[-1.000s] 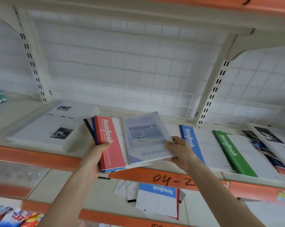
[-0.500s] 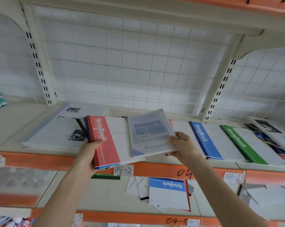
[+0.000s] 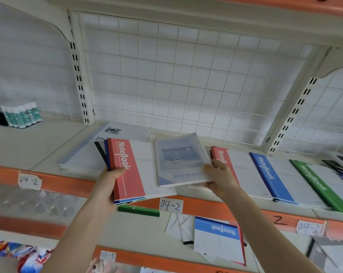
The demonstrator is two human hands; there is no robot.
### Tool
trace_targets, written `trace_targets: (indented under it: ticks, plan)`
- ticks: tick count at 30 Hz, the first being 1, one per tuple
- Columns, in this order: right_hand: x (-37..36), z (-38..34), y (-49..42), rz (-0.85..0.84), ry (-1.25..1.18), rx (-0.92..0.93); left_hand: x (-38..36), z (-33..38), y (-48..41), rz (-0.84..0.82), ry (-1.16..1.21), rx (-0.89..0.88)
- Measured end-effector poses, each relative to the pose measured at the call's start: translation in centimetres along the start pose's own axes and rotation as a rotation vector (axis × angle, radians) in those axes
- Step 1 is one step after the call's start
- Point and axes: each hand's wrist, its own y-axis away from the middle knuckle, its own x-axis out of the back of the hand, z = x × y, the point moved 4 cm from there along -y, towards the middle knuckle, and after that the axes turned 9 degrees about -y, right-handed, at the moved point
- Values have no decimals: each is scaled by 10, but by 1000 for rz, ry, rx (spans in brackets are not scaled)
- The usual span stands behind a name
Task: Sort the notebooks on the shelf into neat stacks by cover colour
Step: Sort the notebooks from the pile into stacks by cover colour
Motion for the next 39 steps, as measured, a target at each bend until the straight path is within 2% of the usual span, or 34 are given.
trace_targets:
  ticks: [12,24,33,39]
  plan:
    - [-13,-9,-22,113,307,138,41,9,9,77,-5,-34]
    - [-52,28,-32,67,510,202,48,11,11,66,-13,-8]
    - [-69,38,-44,40,527,161,48,13,11,61,-43,-10]
    - [-86,47,-46,-54,582,26,48,14,8,76,-56,-13]
